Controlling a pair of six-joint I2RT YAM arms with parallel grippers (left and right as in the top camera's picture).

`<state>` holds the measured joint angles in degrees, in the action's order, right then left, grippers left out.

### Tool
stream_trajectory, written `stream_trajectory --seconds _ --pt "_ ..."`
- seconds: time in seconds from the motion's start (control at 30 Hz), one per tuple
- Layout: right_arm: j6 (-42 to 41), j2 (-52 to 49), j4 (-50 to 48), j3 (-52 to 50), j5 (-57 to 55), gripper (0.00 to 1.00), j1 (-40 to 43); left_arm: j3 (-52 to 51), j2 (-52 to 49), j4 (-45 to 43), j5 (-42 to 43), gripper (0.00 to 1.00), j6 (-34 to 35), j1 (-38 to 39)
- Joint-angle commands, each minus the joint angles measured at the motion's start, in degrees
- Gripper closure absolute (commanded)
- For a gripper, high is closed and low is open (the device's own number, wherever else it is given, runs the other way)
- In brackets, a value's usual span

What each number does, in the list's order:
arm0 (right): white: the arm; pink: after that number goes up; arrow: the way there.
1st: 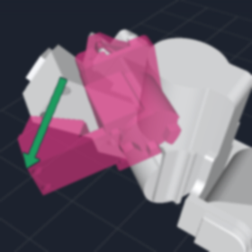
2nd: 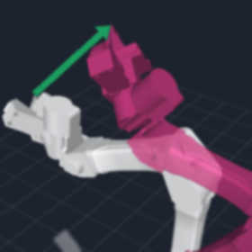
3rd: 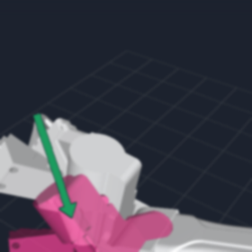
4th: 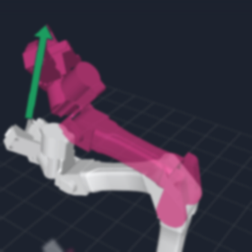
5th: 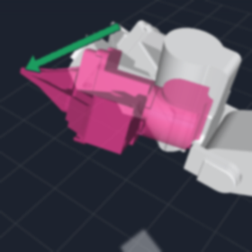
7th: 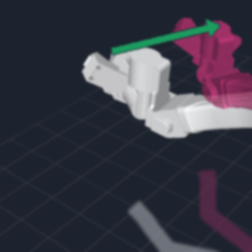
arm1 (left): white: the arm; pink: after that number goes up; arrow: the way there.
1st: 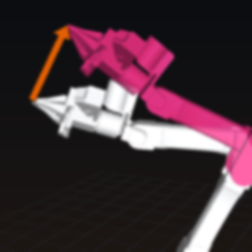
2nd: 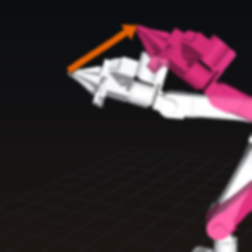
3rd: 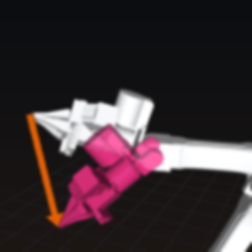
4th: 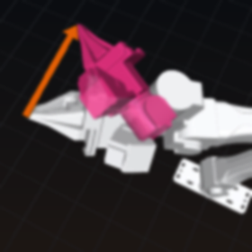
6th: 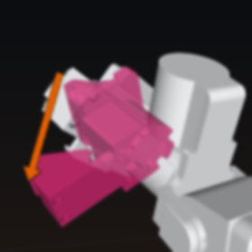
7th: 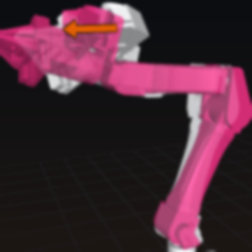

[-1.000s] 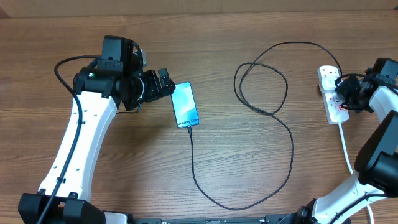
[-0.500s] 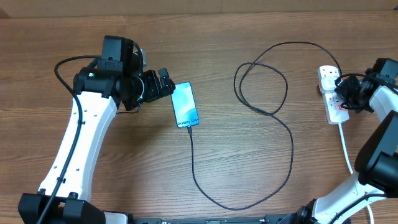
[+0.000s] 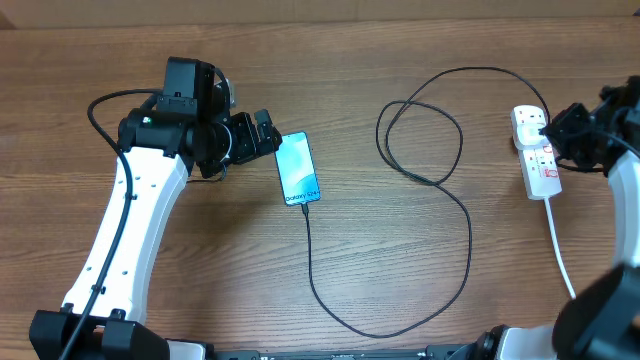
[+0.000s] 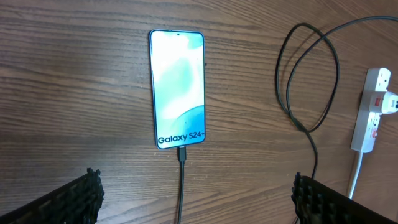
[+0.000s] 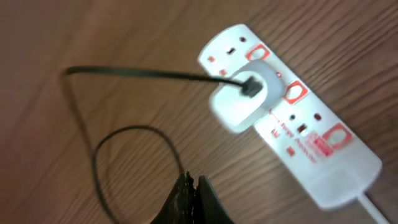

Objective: Plug charger to phone and switch on socket

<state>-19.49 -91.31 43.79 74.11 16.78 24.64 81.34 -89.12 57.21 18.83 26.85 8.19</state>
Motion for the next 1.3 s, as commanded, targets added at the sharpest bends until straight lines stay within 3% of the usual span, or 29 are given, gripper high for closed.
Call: stream_trajectory --seconds 0.0,0.33,0.6,0.63,0.67,0.7,0.73,1.0,1.27 --pt "0.0 4.8 3.1 1.2 0.9 0.96 -2.6 0.4 0.4 0.1 0.3 0.00 0.6 0.1" --pt "6.0 13.4 16.2 1.2 1.4 0.96 -14.3 0.4 0.4 2.6 0.3 0.00 -1.4 0.2" --pt "6.5 18.9 20.2 -2.8 1.3 0.96 -29.8 0.4 0.4 7.6 0.3 0.00 -6.1 0.2" --pt "6.4 19.7 20.3 -3.5 1.3 0.81 -32.3 0.4 0.4 8.4 0.3 0.00 -6.6 0.3" --pt "6.2 20.3 20.5 -4.1 1.3 0.52 -34.5 0.4 0.4 9.1 0.3 0.00 -7.1 0.4" --pt "5.9 21.0 20.5 -4.9 1.3 0.16 -37.0 0.4 0.4 9.9 0.3 0.00 -7.8 0.6" --pt "5.8 21.6 20.5 -5.6 1.3 0.00 -39.1 0.4 0.4 10.4 0.2 0.00 -8.3 0.9" --pt "-4.6 27.5 20.3 -10.1 -12.0 0.00 -54.8 -1.3 2.2 12.0 -3.0 0.00 -11.9 4.1" --pt "-5.7 36.0 14.5 -18.1 -13.3 0.00 -63.9 -18.0 18.8 5.4 -1.7 0.01 -11.6 5.8"
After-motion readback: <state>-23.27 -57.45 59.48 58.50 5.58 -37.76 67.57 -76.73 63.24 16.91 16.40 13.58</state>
